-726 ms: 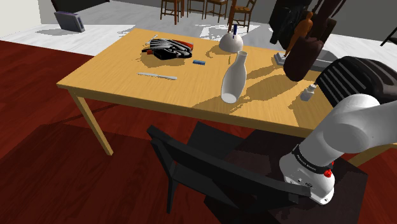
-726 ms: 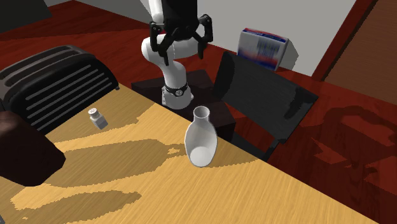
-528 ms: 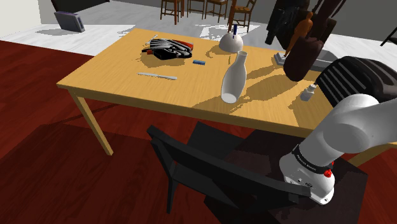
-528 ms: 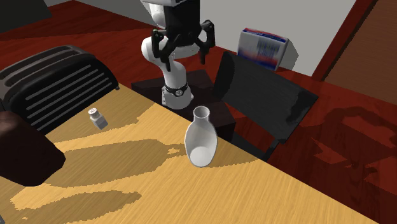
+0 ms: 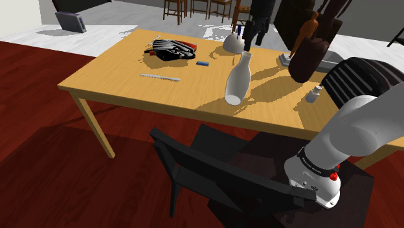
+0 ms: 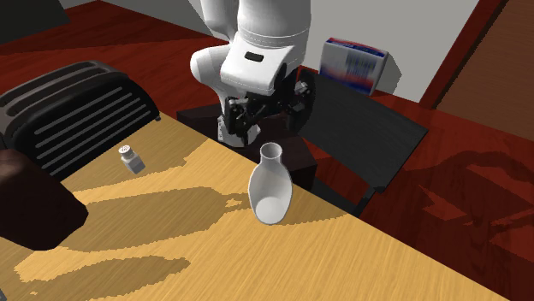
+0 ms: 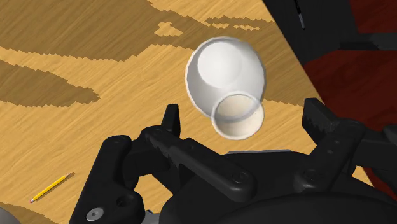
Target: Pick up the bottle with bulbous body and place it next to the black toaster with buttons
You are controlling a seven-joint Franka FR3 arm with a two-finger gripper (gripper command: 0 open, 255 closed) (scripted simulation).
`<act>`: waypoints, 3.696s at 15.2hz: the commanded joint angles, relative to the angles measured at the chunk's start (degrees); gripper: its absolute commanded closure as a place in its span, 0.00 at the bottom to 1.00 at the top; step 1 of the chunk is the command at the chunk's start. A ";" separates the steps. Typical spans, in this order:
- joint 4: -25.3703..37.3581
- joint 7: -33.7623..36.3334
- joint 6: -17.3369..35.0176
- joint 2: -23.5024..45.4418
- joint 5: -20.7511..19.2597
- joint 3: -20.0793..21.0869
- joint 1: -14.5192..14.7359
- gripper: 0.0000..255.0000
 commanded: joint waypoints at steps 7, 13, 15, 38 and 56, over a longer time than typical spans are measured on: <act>0.93 -0.39 4.36 7.49 0.05 0.22 0.35 0.00; -1.89 -0.38 7.11 7.42 0.03 0.19 0.33 0.00; -1.89 -0.38 7.11 7.42 0.03 0.19 0.33 0.00; 5.32 -0.46 -0.60 6.92 0.05 0.24 0.35 1.00; 21.71 -0.67 -14.69 9.23 0.11 0.28 0.38 1.00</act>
